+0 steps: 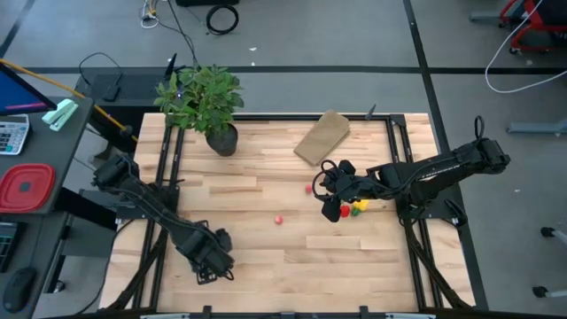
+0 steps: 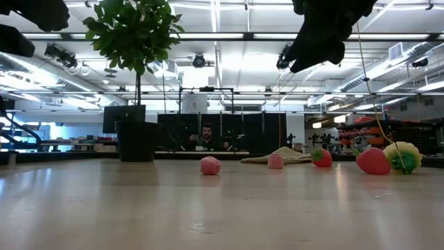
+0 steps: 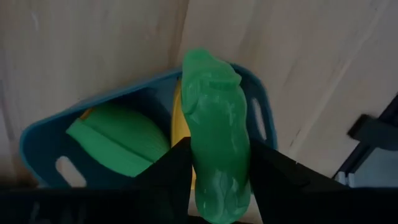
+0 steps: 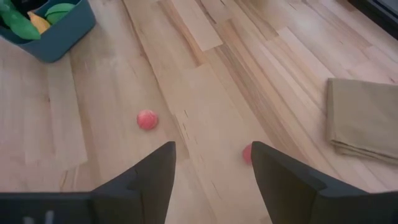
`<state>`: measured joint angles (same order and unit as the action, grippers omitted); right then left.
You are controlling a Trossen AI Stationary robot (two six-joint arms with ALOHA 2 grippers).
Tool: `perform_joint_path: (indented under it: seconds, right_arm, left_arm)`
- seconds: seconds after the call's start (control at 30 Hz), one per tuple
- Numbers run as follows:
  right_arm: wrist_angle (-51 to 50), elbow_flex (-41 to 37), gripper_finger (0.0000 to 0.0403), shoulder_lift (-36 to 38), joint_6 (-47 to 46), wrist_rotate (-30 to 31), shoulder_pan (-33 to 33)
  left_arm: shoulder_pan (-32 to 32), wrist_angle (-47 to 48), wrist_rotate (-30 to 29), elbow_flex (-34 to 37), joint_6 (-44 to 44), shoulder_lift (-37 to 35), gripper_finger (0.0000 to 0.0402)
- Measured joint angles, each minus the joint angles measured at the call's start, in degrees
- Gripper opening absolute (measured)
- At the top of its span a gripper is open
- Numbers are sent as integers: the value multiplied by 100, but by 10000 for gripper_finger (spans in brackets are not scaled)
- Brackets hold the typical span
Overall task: Pick and placing Produce into tupperware
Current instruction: Put the green pea into the blue bin, then put the bottom pink peach into the blue bin
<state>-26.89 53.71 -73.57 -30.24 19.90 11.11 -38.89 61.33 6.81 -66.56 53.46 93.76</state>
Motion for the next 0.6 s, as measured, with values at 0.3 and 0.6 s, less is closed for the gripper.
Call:
perform_joint_path:
  seconds: [0.3, 0.6]
  right_arm:
    - [11, 0, 219, -1, -2, 0, 0]
    - [13, 0, 220, -1, -2, 0, 0]
  left_arm:
    - [-154, -82, 124, 4, 454, 0, 170]
    - [-478, -70, 399, 4, 897, 0, 140]
